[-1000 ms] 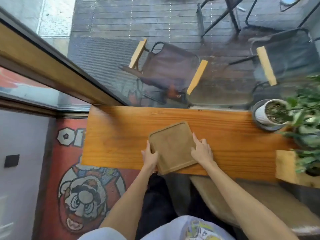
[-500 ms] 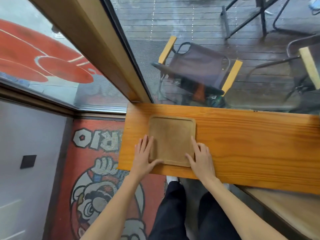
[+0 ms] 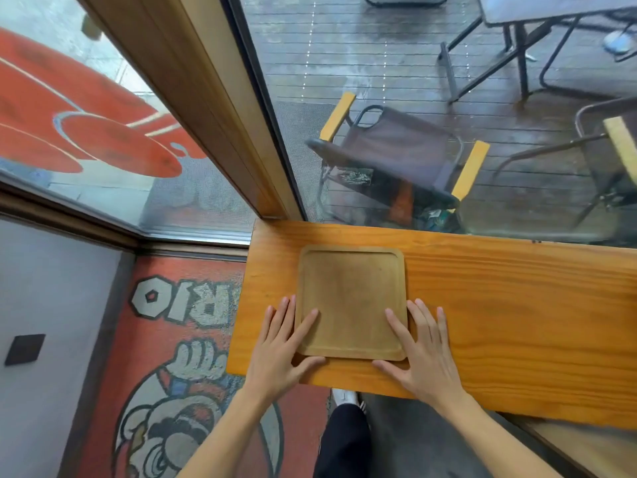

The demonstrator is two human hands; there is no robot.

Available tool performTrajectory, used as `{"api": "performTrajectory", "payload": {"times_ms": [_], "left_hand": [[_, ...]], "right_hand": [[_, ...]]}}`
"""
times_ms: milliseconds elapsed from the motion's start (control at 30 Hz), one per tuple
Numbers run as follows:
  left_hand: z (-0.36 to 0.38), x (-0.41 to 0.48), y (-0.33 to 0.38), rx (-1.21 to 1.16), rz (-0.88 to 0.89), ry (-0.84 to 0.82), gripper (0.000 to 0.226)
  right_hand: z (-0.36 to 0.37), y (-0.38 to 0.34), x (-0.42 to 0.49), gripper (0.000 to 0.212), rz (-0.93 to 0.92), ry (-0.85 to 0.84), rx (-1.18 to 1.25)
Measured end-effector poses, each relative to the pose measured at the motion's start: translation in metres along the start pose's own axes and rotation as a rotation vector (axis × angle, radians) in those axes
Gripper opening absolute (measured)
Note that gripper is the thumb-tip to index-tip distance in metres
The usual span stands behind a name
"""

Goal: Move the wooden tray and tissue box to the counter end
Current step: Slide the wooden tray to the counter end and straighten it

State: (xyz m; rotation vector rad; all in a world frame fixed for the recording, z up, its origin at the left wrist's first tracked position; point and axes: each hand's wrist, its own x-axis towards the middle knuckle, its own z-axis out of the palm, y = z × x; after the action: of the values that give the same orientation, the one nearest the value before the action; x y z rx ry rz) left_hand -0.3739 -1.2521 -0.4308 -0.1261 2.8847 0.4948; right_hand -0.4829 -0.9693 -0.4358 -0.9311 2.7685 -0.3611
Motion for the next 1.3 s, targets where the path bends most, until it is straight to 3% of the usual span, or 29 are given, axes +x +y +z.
{"api": "performTrajectory", "payload": {"times_ms": [367, 533, 1300], "left_hand": [[0.005, 0.014, -0.008, -0.001, -0.002, 0.111, 0.076], [0.013, 0.016, -0.01, -0.03, -0.035, 0.202, 0.063], [0.012, 0.016, -0.01, 0.086, -0.009, 0.122, 0.058]], "right_hand": [[-0.003, -0.001, 0.011, 0.083, 0.07, 0.076, 0.096], [0.001, 0.002, 0.014, 0.066, 0.104, 0.132, 0.168], [0.004, 0.006, 0.013, 0.063, 0.118, 0.075, 0.204]]}}
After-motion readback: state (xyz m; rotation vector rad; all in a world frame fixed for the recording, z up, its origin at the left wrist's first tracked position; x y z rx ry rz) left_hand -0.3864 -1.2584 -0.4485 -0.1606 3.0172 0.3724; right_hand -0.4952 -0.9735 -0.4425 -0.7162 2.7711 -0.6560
